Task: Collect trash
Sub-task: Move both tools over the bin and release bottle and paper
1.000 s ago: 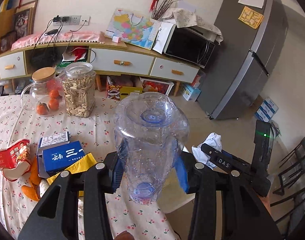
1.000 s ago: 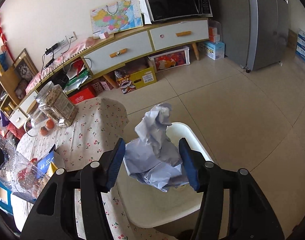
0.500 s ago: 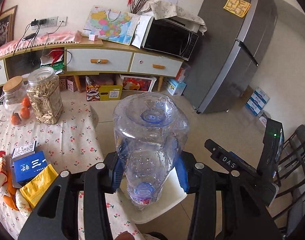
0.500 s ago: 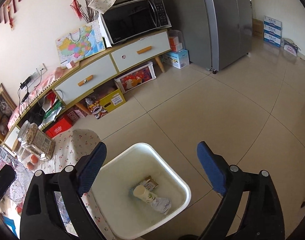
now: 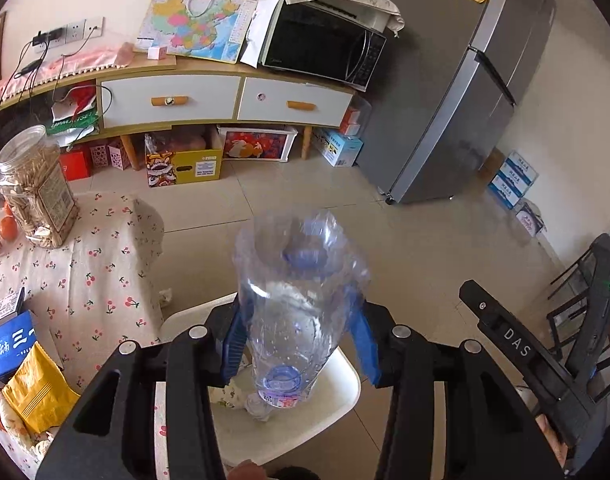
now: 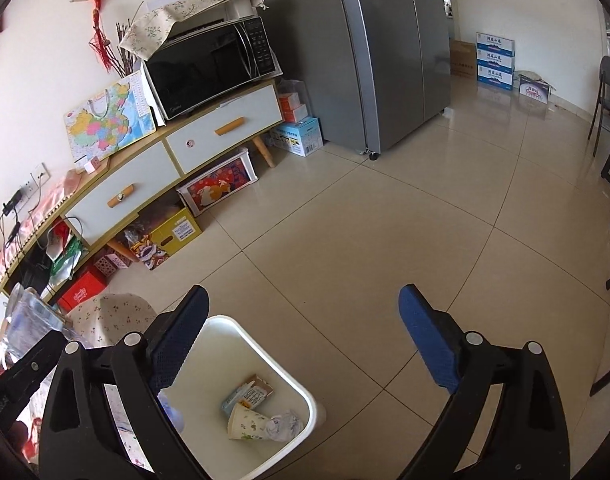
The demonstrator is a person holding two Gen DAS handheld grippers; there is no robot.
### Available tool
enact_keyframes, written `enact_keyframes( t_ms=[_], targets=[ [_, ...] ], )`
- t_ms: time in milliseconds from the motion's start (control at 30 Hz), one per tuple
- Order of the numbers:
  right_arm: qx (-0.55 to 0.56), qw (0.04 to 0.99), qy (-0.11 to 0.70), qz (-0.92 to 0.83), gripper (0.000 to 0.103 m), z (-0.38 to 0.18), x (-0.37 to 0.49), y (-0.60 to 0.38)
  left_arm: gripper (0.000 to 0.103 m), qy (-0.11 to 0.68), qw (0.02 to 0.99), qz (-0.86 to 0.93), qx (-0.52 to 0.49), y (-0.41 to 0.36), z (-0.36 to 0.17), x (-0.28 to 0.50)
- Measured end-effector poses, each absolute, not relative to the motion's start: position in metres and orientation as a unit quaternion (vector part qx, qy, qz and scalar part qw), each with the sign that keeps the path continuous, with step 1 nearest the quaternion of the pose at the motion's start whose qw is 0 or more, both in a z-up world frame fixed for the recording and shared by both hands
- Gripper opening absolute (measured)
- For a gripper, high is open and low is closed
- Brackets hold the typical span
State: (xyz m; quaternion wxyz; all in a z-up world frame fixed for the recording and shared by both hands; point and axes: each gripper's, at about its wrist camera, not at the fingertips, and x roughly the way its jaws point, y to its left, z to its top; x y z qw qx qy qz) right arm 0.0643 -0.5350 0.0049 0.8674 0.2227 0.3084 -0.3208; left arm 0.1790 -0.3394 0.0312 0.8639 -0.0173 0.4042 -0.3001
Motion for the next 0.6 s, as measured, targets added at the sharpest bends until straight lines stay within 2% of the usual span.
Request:
enact_keyframes(
  t_ms=[100,267,333,467,600],
  targets=[
    [0.209,0.865,0.316,-0.328,0.093,0.003,0.066,-0.531,0.065,0.401,0.869,-0.291,-0.007,-0.342,0.029,0.176],
    [0.182,0.875,0.294,-0.339,0.096,0.014,0.065,-0.516,0.066,0.394,0.879,-0.267,-0.002,-0.332,0.030,0.176],
    [0.174,0.879,0.285,-0.342,0.096,0.018,0.064,-0.509,0.069,0.385,0.890,-0.246,0.007,-0.325,0.032,0.174],
    [0.165,0.886,0.285,-0.327,0.096,0.019,0.069,-0.494,0.080,0.369,0.908,-0.197,0.020,-0.305,0.035,0.170],
    [0.144,0.896,0.291,-0.303,0.096,0.019,0.078,-0.467,0.080,0.369,0.916,-0.158,0.017,-0.279,0.034,0.171]
  ],
)
